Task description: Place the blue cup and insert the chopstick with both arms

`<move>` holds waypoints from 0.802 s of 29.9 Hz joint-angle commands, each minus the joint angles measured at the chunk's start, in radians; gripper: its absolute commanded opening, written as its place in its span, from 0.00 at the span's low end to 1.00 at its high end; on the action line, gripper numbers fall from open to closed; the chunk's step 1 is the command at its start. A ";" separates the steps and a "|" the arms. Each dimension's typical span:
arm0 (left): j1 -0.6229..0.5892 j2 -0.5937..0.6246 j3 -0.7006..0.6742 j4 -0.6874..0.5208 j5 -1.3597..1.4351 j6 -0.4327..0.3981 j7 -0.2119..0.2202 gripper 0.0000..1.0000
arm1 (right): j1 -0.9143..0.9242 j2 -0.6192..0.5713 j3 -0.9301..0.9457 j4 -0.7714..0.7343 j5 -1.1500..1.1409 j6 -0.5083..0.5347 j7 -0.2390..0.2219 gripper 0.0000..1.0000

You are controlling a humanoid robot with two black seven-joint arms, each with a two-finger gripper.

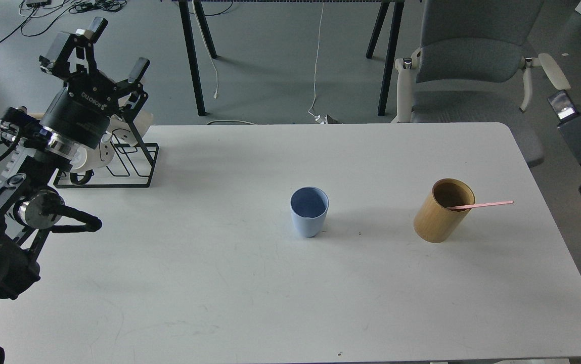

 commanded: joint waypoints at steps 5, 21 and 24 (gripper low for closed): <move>0.004 -0.013 0.006 0.002 0.000 0.000 0.000 0.94 | -0.085 0.063 0.002 -0.066 -0.232 0.000 0.000 0.93; 0.013 -0.015 0.013 0.017 0.000 0.000 0.000 0.95 | -0.076 0.206 -0.061 -0.249 -0.424 0.000 0.000 0.84; 0.013 -0.015 0.013 0.019 0.000 0.000 0.000 0.95 | -0.059 0.220 -0.069 -0.278 -0.425 0.000 0.000 0.79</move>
